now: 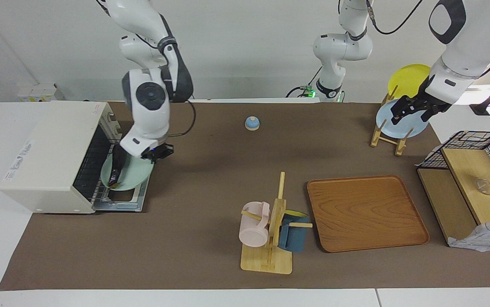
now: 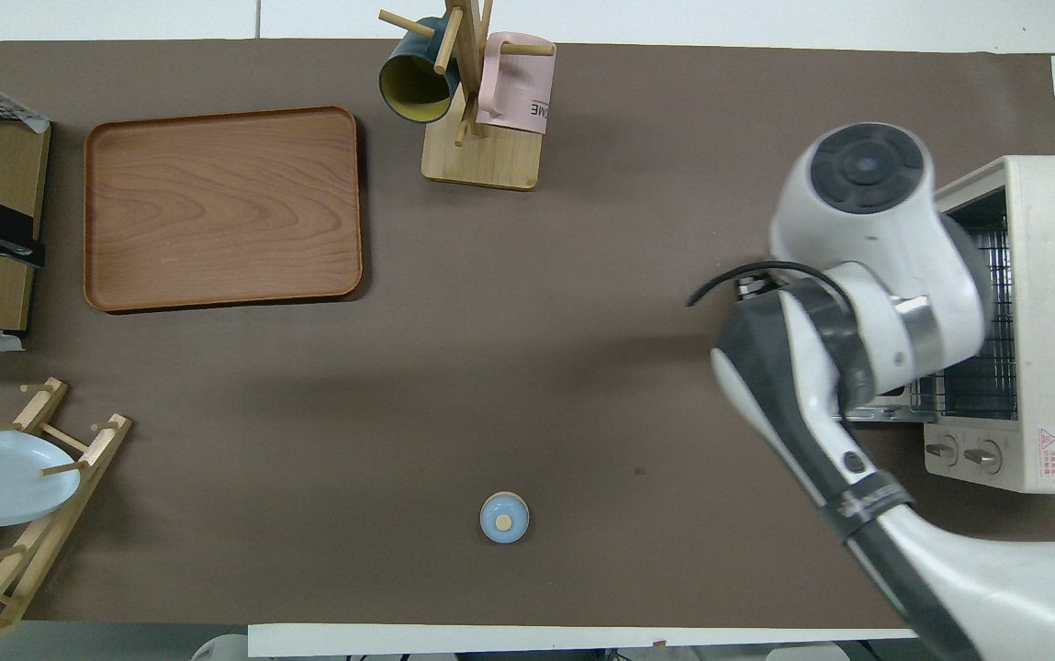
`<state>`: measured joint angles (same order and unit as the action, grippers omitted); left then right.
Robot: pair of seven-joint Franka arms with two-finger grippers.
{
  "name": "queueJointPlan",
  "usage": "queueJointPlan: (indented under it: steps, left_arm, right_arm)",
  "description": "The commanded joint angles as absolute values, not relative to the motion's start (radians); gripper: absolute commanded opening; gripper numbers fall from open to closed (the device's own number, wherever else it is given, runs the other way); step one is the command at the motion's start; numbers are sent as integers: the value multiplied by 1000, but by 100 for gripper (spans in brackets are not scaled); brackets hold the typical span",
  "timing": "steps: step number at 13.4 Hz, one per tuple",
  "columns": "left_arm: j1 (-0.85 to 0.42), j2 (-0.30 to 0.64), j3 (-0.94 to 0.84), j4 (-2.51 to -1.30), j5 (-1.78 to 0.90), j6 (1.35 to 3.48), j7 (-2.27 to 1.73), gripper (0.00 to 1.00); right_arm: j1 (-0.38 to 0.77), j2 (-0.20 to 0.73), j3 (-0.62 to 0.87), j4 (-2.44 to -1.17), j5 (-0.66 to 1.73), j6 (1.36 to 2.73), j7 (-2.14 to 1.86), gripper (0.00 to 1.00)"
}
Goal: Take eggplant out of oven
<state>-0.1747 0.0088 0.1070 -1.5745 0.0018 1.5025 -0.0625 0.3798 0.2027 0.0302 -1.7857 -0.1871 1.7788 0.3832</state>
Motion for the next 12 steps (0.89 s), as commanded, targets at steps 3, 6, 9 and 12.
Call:
queueJointPlan:
  steps: [3, 6, 9, 12]
  left_arm:
    - [-169, -14, 103, -1595, 20, 1491, -80, 100]
    - [-170, -20, 103, -1611, 20, 1503, -83, 100]
    - [-172, -70, 101, -1716, 20, 1590, -100, 100]
    - [-182, -147, 100, -1930, 20, 1780, -100, 100]
  right_arm:
    - [651, 653, 28, -1184, -80, 1566, 789, 0]
    - [762, 860, 40, -962, -52, 1613, 949, 0]
    - [792, 882, 51, -988, -40, 1721, 995, 17]
    - [787, 861, 43, -976, -25, 1735, 1005, 44]
